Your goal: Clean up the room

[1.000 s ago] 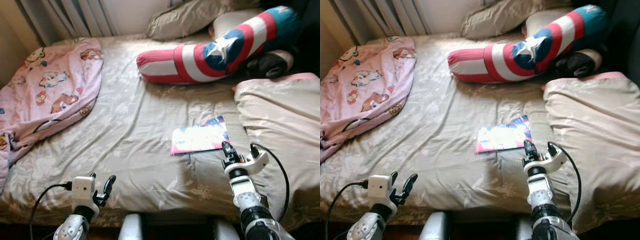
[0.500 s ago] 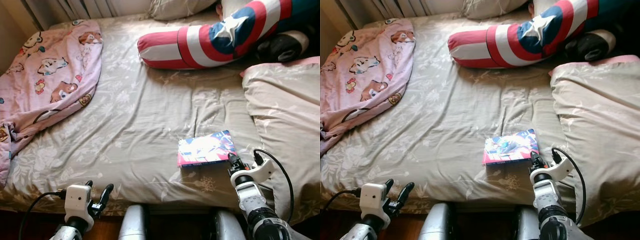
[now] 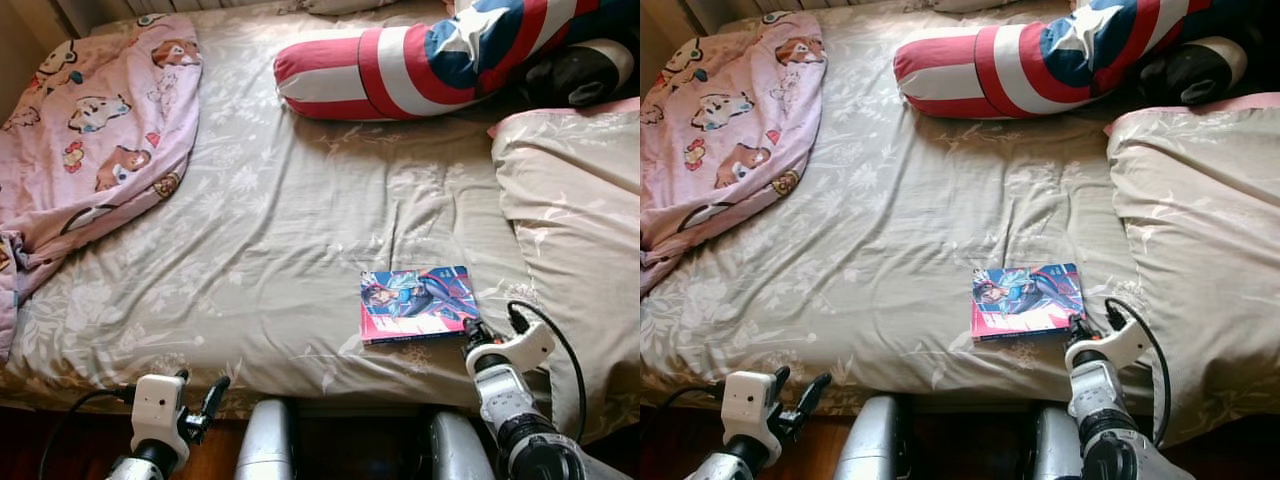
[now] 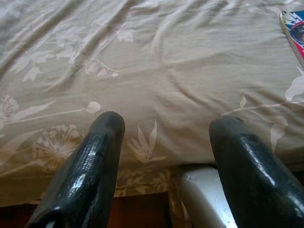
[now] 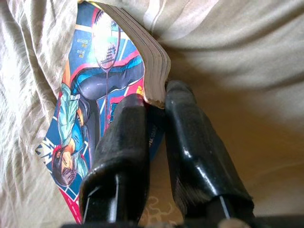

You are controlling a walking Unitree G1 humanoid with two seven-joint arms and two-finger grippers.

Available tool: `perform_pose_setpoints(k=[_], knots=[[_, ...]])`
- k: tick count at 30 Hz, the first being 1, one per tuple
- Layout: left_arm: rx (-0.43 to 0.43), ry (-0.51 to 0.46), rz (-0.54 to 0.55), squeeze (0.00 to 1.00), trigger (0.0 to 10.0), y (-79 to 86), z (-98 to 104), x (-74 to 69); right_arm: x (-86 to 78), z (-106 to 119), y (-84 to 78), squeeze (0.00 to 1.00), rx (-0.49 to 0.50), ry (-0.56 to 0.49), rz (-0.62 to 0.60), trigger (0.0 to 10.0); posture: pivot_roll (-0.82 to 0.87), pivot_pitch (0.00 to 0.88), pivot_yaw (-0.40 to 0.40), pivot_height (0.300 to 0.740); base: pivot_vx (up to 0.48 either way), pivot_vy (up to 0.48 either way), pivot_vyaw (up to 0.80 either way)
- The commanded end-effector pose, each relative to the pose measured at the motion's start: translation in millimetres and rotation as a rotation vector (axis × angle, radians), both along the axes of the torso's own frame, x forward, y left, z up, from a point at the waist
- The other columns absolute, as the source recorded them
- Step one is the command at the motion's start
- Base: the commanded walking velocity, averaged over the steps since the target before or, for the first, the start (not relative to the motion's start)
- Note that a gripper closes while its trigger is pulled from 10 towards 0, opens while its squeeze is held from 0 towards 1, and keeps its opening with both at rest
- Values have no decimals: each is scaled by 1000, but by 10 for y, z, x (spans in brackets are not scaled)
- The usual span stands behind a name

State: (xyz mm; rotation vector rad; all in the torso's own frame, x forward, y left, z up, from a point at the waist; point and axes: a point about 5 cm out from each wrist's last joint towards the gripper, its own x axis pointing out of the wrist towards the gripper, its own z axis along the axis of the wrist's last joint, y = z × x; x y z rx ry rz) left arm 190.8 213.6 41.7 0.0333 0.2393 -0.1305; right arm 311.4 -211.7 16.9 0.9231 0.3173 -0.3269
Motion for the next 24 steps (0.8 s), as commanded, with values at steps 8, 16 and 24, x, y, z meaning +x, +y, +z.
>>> perform_pose_setpoints(k=[8, 16, 24], knots=[[14, 42, 14, 0, 10000, 36, -48, -62, -54, -63, -10, 196, -46, 50, 6, 10000, 255, 286, 116, 622, 0, 0, 0], [11, 48, 17, 0, 10000, 23, -67, -56, -100, -110, -22, 847, -41, 75, -12, 10000, 251, 281, 110, 622, 0, 0, 0], [9, 44, 19, 0, 10000, 19, -73, -31, -162, -170, -32, 855, -40, 104, -39, 10000, 246, 274, 108, 622, 0, 0, 0]])
